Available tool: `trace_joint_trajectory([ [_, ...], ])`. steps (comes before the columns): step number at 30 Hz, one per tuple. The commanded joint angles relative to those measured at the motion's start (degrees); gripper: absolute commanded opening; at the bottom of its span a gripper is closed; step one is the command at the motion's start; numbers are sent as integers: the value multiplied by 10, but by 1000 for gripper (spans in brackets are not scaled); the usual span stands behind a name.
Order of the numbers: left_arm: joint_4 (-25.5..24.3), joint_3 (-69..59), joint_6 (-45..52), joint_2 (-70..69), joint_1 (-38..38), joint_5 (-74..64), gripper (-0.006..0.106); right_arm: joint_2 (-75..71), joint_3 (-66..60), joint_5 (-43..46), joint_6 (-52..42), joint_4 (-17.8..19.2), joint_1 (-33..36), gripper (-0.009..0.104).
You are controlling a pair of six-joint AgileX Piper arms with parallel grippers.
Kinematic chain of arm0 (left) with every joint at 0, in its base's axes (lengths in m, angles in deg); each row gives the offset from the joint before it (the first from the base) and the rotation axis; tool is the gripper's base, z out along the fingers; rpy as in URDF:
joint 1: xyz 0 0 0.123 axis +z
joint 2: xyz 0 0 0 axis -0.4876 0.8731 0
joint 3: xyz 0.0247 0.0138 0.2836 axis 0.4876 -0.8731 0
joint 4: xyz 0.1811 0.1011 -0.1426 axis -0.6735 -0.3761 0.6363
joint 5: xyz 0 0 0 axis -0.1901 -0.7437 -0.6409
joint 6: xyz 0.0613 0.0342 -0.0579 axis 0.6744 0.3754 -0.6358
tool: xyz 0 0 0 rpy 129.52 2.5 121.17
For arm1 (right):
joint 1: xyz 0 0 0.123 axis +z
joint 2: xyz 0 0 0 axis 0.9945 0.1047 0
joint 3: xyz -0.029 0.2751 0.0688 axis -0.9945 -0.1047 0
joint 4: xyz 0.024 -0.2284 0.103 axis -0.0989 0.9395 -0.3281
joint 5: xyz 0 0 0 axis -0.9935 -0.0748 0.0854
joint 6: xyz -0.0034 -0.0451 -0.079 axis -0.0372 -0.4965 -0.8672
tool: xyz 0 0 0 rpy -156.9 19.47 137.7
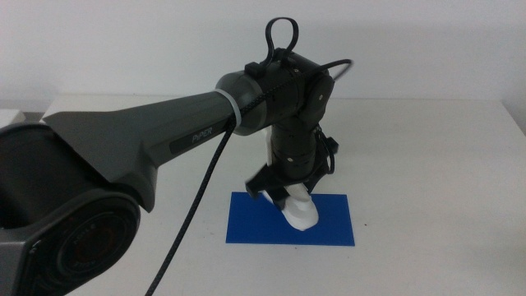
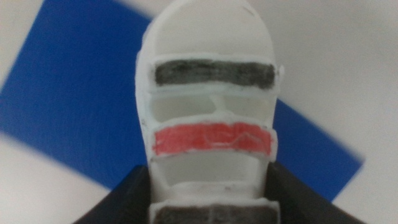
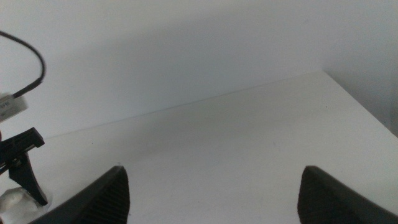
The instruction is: Use one arm to grab the shoe from the table and place it on the mat.
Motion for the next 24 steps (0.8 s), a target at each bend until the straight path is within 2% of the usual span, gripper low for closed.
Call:
trace_joint_trajectory([
  [1,3,5,-141,1,-1,-11,5,-3,-1,5,-2,4,1,79],
  [4,30,5,-408,6,-1,-14,5,-3,-1,5,-2,4,1,79],
  [6,35,5,-477,9,-1,-14,5,-3,-1,5,-2,4,1,79],
  [23,24,5,-494,32,-1,-14,7,-3,-1,5,-2,4,1,79],
  [24,22,5,-494,32,-1,-14,64,-3,-1,5,-2,4,1,79],
])
